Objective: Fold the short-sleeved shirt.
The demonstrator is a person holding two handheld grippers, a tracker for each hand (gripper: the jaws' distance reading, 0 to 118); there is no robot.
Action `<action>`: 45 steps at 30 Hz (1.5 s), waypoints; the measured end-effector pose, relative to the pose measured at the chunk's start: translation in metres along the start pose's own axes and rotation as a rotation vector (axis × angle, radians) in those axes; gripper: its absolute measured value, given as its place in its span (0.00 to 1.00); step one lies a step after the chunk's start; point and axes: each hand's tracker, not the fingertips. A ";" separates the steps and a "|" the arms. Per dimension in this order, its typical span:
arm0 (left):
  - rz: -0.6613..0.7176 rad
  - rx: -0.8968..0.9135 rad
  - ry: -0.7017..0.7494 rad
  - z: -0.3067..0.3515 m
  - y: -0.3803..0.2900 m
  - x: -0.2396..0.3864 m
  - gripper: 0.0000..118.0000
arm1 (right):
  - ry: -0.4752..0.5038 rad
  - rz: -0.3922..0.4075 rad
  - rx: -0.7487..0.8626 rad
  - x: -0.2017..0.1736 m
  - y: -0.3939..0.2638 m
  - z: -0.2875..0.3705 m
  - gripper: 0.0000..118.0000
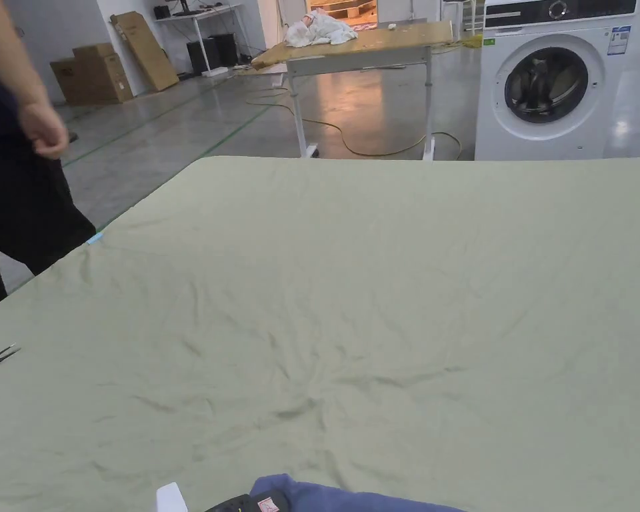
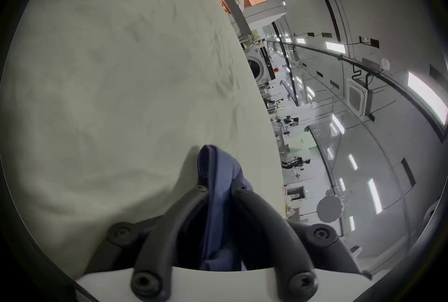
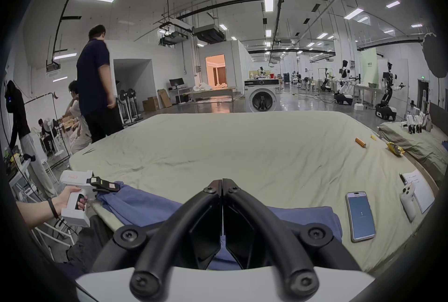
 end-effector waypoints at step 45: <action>-0.299 -0.338 0.024 -0.140 -0.146 0.132 0.11 | -0.062 -0.376 0.012 0.054 -0.049 0.024 0.00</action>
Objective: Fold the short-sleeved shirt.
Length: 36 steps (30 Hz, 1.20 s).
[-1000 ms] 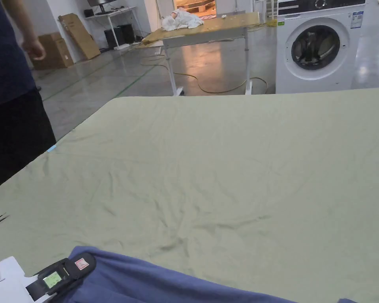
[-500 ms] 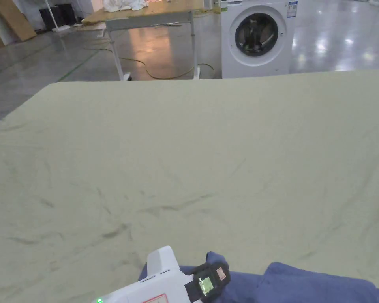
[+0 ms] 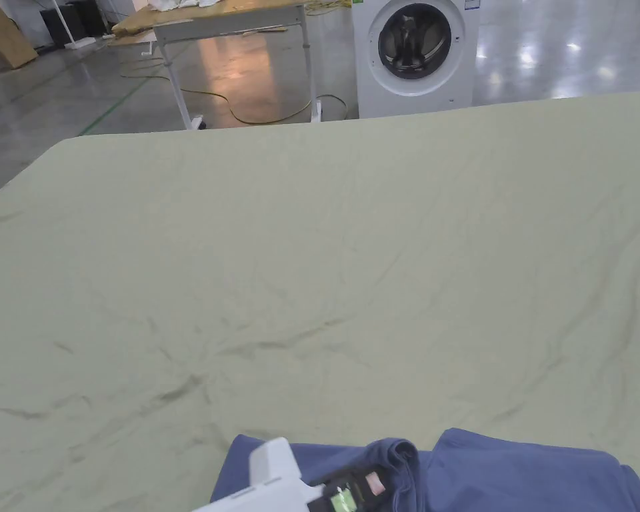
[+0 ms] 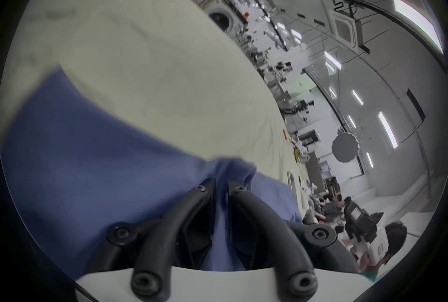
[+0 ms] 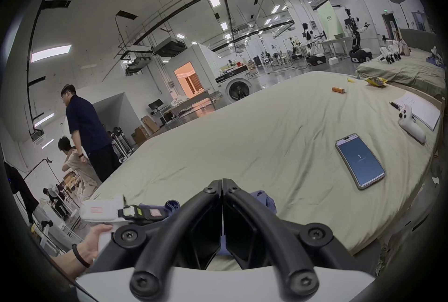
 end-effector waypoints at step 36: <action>0.182 0.302 0.070 0.166 0.051 -0.070 0.09 | -0.048 -0.021 -0.066 0.007 -0.007 0.000 0.00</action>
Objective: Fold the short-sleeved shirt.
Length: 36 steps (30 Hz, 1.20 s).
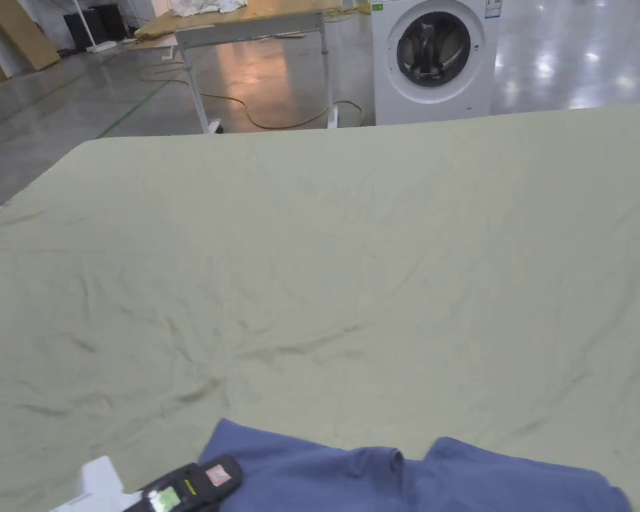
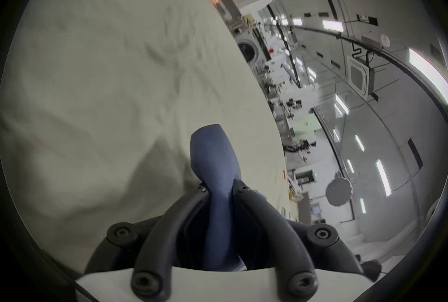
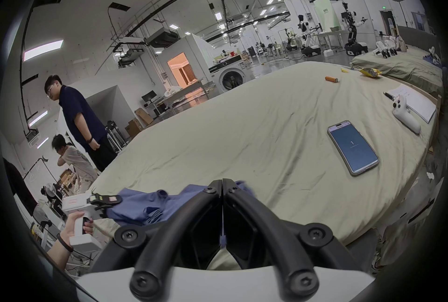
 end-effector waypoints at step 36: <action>-0.415 -0.482 -0.111 -0.162 -0.150 0.131 0.03 | -0.028 -0.043 -0.032 0.006 -0.012 0.001 0.00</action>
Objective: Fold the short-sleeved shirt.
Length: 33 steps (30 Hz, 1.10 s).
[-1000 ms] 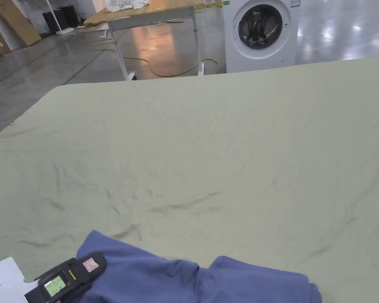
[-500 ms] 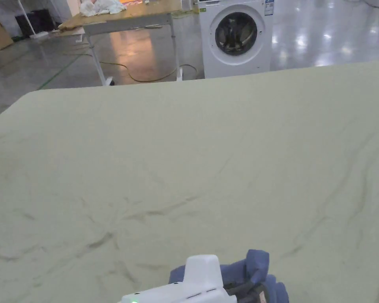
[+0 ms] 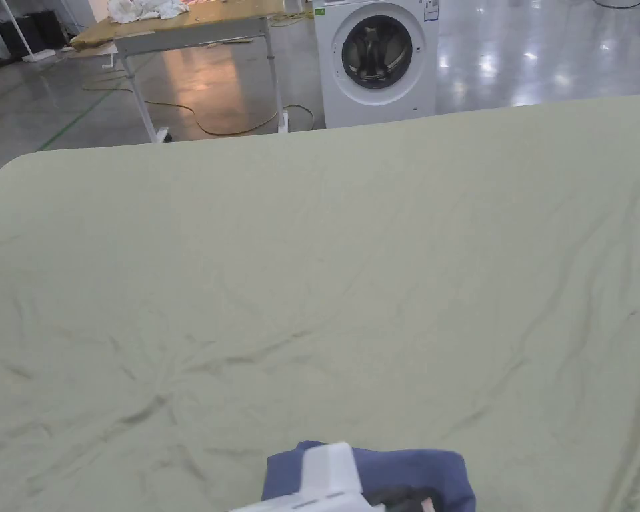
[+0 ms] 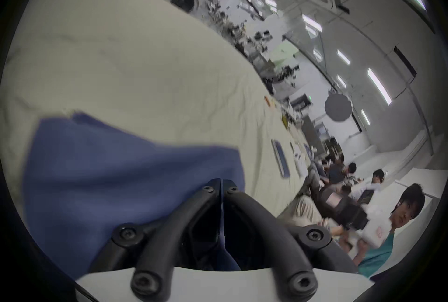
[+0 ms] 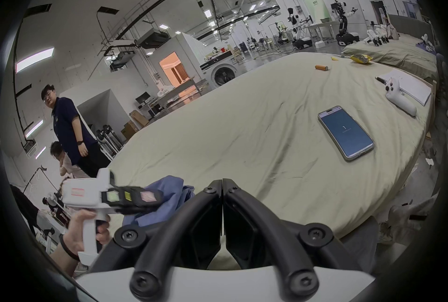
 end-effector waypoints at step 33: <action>0.362 0.098 -0.090 0.068 0.008 -0.114 0.44 | 0.113 0.352 -0.602 -0.078 -0.026 -0.198 0.00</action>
